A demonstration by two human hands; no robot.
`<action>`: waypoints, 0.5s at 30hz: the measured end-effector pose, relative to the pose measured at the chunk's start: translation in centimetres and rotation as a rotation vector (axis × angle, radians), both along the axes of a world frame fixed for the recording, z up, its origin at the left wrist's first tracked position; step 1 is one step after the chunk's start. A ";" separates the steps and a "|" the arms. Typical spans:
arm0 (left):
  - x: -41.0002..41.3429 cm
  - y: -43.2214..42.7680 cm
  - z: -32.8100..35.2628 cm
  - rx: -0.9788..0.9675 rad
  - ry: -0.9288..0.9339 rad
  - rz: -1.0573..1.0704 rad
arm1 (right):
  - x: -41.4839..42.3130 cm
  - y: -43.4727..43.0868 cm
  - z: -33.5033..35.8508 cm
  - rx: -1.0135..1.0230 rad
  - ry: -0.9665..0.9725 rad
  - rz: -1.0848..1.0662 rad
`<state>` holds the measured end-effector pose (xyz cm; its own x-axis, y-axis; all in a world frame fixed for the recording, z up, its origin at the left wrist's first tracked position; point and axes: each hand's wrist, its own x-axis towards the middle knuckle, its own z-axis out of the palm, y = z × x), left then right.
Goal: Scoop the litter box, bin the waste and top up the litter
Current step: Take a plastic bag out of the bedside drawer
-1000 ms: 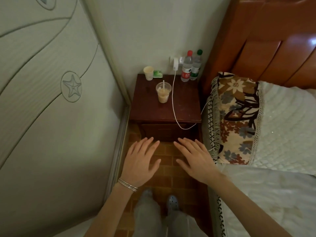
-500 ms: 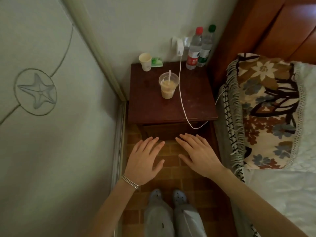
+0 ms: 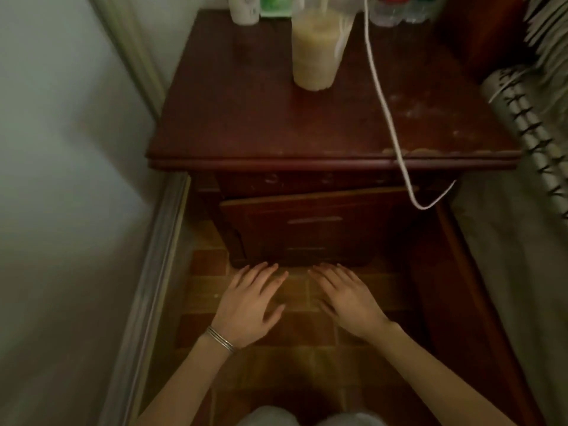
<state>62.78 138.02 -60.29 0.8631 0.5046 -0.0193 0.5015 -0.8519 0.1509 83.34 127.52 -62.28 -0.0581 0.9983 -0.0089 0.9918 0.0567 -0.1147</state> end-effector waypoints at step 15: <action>1.4 3.4 -14.2 0.024 -0.065 0.033 | 3.1 5.2 -14.4 0.028 0.179 -0.148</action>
<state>64.17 141.45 -74.47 0.8450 0.5325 0.0489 0.5191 -0.8388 0.1640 86.43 132.69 -76.67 0.0909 0.9957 0.0162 0.9534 -0.0823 -0.2903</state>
